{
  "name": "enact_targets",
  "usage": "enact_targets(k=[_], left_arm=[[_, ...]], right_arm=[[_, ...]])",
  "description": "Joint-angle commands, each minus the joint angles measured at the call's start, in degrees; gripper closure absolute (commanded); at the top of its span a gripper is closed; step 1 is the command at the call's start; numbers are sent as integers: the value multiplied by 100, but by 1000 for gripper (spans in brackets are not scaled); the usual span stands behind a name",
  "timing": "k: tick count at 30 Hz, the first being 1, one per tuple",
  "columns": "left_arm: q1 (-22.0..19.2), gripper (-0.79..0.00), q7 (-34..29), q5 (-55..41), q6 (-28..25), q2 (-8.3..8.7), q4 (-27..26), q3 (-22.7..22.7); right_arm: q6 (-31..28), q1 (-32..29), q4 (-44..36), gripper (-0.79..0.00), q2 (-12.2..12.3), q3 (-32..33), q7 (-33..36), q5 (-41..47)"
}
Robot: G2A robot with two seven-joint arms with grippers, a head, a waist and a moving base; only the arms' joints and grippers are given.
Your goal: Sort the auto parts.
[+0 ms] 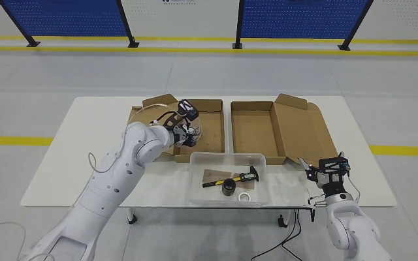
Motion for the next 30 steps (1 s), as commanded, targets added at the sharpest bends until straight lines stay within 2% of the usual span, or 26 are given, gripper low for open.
enact_targets(k=[1,10,23,24,25,27,28,30], left_arm=[[-43,0,225,67,49,-30,240,62],[-212,0,1127,426,126,-159,1091,309],[-531,0,1475,433,132,-403,2082,664],[-543,-228,1461,412,109,-420,2150,686],[-570,-256,1426,402,84,-436,2212,706],[-612,-246,1418,360,88,-466,2309,722],[-633,-271,1406,366,81,-478,2350,734],[-672,-385,1401,394,58,-500,2410,757]], right_arm=[[0,0,0,-785,0,0,0,0],[0,0,0,-785,0,0,0,0],[0,0,0,-785,0,0,0,0],[0,0,0,-785,0,0,0,0],[0,0,0,-785,0,0,0,0],[0,0,0,-785,0,0,0,0],[0,0,0,-785,0,0,0,0],[0,0,0,-785,0,0,0,0]])
